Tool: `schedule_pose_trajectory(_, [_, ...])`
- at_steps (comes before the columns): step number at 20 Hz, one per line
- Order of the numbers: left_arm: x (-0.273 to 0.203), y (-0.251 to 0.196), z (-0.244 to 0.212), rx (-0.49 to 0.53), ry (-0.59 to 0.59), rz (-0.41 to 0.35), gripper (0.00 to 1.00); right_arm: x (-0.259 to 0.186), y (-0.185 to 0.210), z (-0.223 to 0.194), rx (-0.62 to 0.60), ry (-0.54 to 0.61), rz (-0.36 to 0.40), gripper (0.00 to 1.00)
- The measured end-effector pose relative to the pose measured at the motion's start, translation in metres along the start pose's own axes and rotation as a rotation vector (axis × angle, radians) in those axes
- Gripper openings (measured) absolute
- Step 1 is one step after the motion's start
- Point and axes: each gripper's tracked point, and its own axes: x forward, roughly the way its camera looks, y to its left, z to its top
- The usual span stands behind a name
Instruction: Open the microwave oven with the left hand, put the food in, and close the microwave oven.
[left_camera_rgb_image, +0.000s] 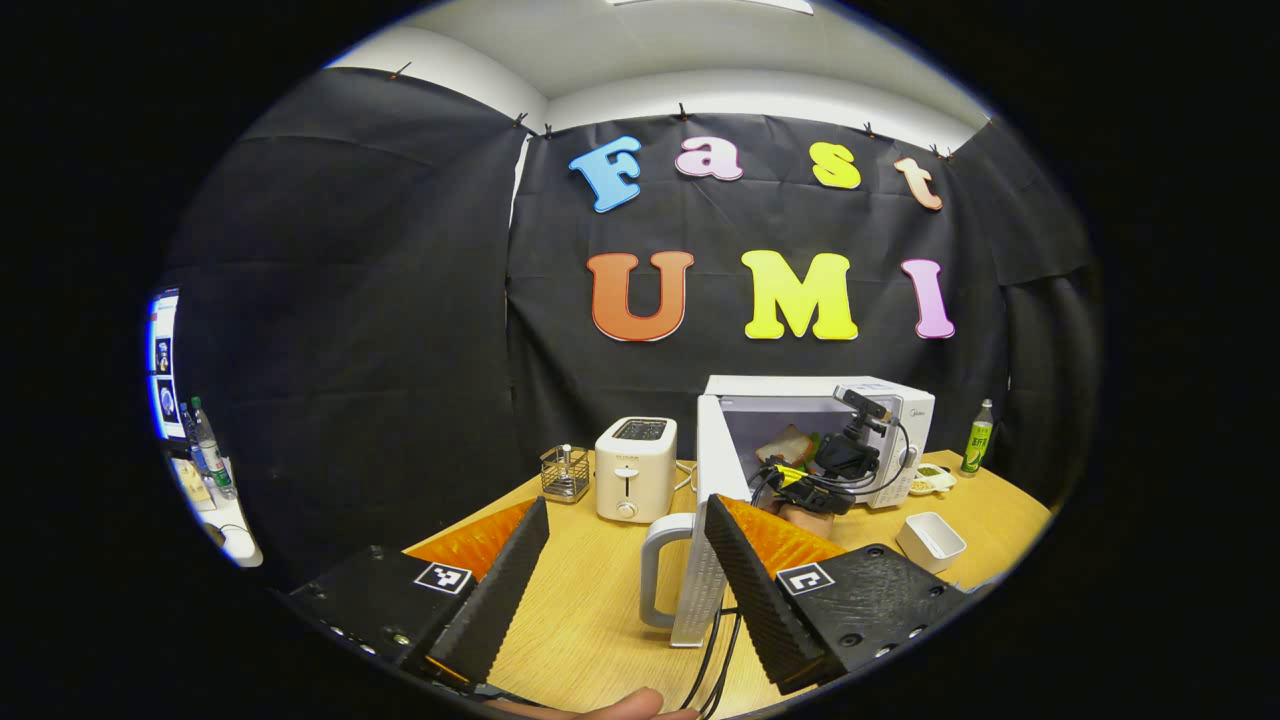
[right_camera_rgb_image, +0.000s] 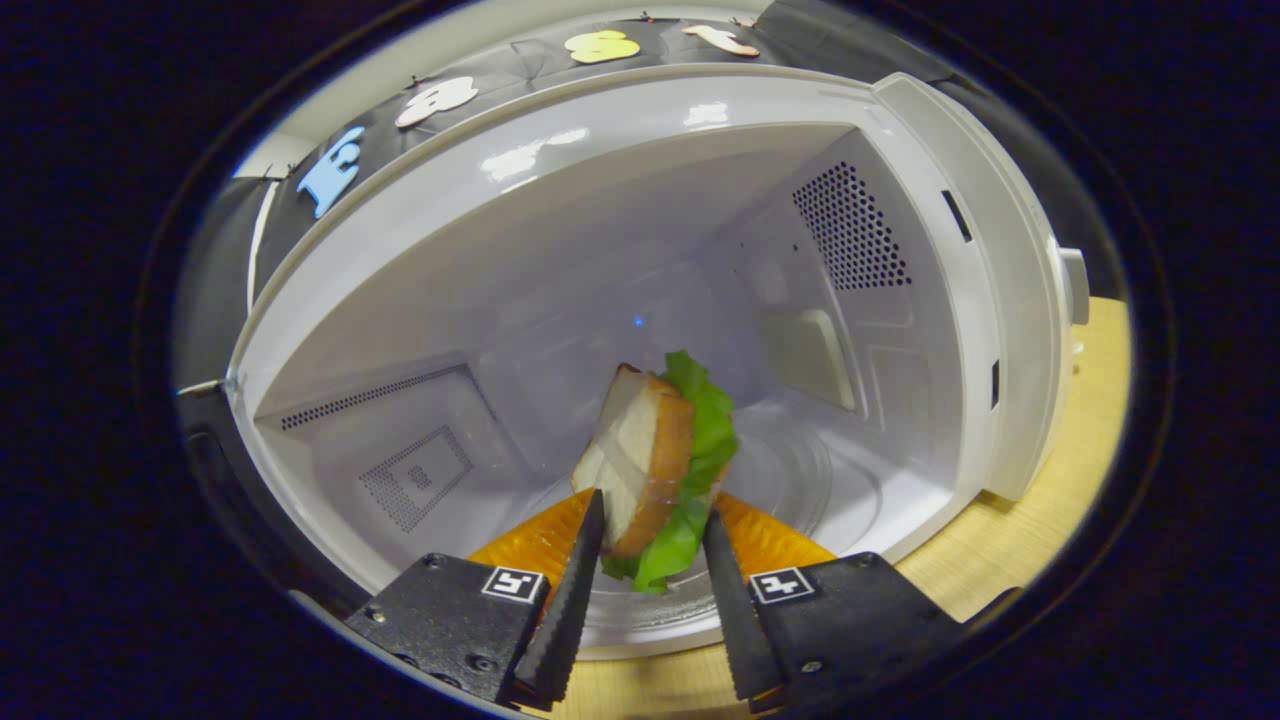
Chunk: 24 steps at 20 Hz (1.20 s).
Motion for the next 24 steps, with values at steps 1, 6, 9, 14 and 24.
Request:
schedule_pose_trajectory(1, [-0.002,0.001,0.000,0.004,0.002,0.000,0.95,-0.002,-0.001,0.002,-0.006,-0.002,-0.004,0.64])
schedule_pose_trajectory(6, [-0.006,0.000,-0.009,0.015,0.026,0.006,0.95,-0.010,0.001,0.000,-0.094,0.030,-0.011,0.85])
schedule_pose_trajectory(9, [-0.013,0.002,-0.009,0.007,0.031,0.007,0.95,-0.010,-0.006,-0.018,-0.252,0.156,-0.043,0.90])
schedule_pose_trajectory(14, [-0.019,0.020,-0.012,-0.005,0.029,0.046,0.95,-0.022,0.000,-0.018,-0.299,0.241,0.014,1.00])
schedule_pose_trajectory(24, [-0.045,0.071,-0.010,0.053,-0.002,0.132,0.95,-0.092,0.003,0.010,-0.333,0.399,0.107,0.92])
